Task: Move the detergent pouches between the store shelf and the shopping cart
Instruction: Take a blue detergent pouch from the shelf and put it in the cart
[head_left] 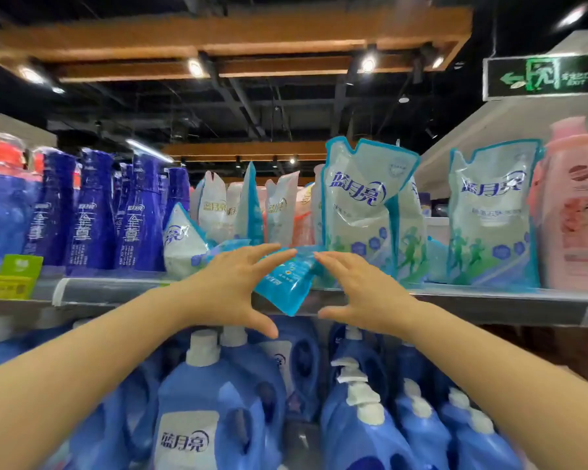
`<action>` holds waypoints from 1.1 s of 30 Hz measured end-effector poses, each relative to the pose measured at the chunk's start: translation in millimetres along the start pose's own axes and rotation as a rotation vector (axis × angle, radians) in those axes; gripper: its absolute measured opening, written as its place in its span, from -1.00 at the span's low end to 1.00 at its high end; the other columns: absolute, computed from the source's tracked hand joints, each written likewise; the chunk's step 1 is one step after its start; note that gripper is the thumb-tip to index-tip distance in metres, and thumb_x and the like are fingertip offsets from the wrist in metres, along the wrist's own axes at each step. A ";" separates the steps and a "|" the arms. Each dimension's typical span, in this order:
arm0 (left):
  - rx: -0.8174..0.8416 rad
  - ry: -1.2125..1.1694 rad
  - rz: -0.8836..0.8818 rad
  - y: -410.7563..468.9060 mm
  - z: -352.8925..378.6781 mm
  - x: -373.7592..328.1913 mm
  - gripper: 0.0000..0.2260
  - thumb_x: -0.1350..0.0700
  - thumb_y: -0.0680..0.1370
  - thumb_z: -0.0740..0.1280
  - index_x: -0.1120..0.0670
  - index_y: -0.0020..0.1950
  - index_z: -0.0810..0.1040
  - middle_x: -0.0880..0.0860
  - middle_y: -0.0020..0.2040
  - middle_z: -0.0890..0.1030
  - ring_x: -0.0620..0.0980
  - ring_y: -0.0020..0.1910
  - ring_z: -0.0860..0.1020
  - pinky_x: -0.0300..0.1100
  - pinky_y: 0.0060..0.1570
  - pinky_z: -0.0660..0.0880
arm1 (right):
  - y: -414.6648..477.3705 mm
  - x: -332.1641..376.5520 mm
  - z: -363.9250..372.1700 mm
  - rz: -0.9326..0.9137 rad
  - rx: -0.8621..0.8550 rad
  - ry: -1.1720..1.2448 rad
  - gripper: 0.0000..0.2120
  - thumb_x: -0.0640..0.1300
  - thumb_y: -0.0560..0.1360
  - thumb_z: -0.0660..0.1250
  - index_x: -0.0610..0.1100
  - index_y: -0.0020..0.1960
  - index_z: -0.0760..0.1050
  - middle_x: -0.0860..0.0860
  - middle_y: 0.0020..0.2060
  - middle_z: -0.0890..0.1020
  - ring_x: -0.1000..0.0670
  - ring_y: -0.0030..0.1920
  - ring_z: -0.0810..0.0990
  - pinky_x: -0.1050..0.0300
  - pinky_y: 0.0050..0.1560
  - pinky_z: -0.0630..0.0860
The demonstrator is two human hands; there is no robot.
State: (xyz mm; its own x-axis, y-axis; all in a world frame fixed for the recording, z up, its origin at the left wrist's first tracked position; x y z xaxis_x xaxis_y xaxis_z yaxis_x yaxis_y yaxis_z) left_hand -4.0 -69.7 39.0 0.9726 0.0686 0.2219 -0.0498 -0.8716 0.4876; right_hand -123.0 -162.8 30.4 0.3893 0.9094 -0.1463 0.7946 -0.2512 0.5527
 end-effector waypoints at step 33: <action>-1.056 -0.314 -0.198 82.9 -98.1 96.8 -0.55 -0.05 0.53 0.23 0.07 0.38 0.34 0.10 0.28 0.45 0.04 0.21 0.41 -0.13 0.22 0.28 | 121.1 -23.3 5.7 0.369 -0.654 0.751 -0.54 -0.01 0.32 0.52 -0.03 0.14 0.43 0.02 -0.03 0.65 -0.04 -0.02 0.61 -0.01 0.01 0.56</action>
State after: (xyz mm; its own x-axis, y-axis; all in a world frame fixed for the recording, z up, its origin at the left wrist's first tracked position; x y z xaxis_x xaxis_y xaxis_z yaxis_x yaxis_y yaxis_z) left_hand 63.8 -87.7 183.8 0.9914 -0.0956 -0.0892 0.0897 0.0003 0.9960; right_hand -33.2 -216.4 96.1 -0.0100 0.8410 0.5410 0.1939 -0.5291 0.8261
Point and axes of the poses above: each hand's wrist, its own y-axis towards the middle knuckle, its own z-axis out of the palm, x = y × z, the point moved 8 cm from there along y, towards the middle knuckle
